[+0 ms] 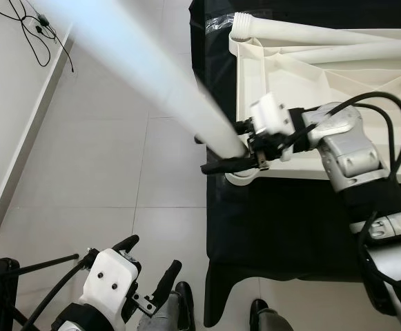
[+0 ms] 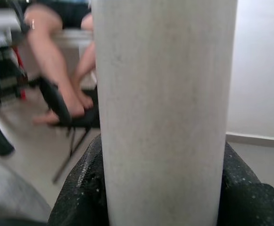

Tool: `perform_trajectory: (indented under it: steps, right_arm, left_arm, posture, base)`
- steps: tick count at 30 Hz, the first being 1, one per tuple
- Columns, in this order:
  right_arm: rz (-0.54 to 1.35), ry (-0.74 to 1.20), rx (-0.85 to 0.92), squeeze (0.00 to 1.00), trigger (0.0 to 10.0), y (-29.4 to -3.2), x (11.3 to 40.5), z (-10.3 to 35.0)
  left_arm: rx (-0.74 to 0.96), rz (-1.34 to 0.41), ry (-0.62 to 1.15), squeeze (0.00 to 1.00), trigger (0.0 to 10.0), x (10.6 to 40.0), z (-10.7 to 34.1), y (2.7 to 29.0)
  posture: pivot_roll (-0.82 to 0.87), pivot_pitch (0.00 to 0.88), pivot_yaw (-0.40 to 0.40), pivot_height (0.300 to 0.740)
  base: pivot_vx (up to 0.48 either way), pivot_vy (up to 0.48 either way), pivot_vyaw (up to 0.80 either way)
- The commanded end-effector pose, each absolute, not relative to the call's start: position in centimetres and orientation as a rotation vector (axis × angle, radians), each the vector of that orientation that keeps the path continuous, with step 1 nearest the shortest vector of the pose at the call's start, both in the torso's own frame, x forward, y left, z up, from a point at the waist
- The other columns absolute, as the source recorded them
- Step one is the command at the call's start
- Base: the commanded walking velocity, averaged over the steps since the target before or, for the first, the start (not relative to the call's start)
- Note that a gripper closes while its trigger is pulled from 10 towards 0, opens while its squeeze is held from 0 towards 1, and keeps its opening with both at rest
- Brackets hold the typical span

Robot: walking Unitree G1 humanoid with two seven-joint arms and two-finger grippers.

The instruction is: Building children table

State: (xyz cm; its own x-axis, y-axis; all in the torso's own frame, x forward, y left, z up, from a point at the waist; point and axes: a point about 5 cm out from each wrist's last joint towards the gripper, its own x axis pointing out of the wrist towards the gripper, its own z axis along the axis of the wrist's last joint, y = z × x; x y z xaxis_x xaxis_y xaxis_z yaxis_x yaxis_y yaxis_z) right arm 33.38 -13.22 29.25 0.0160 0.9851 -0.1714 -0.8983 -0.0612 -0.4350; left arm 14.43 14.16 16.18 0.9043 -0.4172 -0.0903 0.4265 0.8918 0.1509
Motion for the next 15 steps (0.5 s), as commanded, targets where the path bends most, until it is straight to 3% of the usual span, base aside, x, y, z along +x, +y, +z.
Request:
perform_trajectory:
  steps: [1, 10, 15]
  right_arm:
    - [1.584, -0.203, -0.350, 0.00, 10.0, -13.5, 33.5, 28.3]
    - [1.547, -0.332, -0.075, 0.00, 10.0, -12.9, 33.8, 28.7]
    - [1.466, -0.317, -0.059, 0.00, 10.0, -12.3, 34.5, 26.8]
  left_arm:
    - [0.171, -0.431, 0.098, 0.00, 10.0, 14.3, 15.5, 14.5]
    - [0.169, -0.433, 0.099, 0.00, 10.0, 14.3, 15.4, 14.4]
    - [0.171, -0.435, 0.100, 0.00, 10.0, 14.2, 15.4, 14.4]
  posture:
    - [0.08, 0.347, 0.096, 0.740]
    - [0.08, 0.343, 0.096, 0.740]
    - [0.08, 0.341, 0.096, 0.740]
  base:
    - [0.000, 0.000, 0.00]
    - [0.000, 0.000, 0.00]
    - [0.000, 0.000, 0.00]
